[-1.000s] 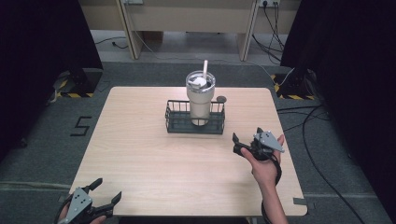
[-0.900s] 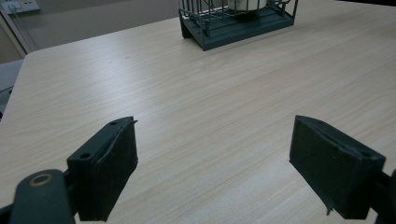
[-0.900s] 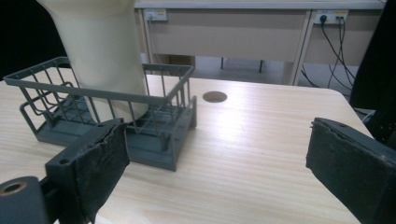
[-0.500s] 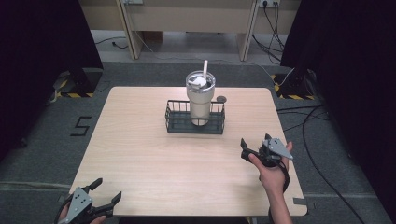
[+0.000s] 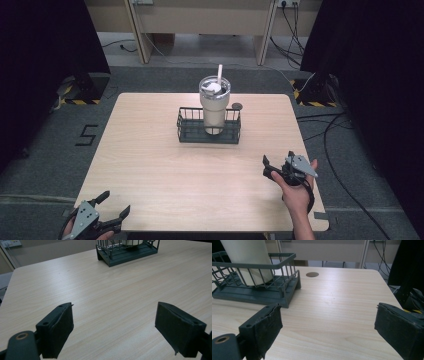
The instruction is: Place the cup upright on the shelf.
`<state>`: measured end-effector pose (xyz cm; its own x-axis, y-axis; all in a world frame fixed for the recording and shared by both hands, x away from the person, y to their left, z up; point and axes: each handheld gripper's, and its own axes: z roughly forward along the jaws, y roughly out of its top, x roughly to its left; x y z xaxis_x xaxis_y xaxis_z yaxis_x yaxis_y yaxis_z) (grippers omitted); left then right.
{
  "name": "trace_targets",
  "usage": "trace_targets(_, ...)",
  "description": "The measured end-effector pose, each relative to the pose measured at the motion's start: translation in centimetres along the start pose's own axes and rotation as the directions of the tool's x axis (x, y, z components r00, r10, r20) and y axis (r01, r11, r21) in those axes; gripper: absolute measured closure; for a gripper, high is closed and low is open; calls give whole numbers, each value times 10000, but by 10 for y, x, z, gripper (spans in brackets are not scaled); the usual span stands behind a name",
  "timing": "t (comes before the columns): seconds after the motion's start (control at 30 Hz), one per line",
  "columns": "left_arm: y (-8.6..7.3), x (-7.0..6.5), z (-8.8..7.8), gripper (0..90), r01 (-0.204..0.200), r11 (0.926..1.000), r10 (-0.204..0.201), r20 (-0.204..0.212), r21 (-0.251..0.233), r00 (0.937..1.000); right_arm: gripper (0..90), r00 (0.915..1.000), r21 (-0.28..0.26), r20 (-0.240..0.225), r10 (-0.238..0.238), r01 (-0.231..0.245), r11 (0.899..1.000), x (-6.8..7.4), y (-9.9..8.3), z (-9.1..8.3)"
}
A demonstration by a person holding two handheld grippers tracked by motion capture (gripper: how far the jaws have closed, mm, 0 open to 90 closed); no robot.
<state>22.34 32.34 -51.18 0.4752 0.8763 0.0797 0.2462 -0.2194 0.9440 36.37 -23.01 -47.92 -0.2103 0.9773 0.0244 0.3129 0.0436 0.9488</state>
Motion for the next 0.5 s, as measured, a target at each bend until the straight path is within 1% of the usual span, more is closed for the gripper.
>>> trace_targets(0.17, 0, 0, 0, 144, -38, 10000, 38, 6, 6, 10000, 81, 10000, 109, 41, 43, -43, 9999, -1, -4, 0)
trace_targets(0.5, 1, 0, 0, 144, -62, 10000, 62, 10, -4, 10000, 89, 10000, 204, -58, 56, -55, 9998, 1, -7, 2)
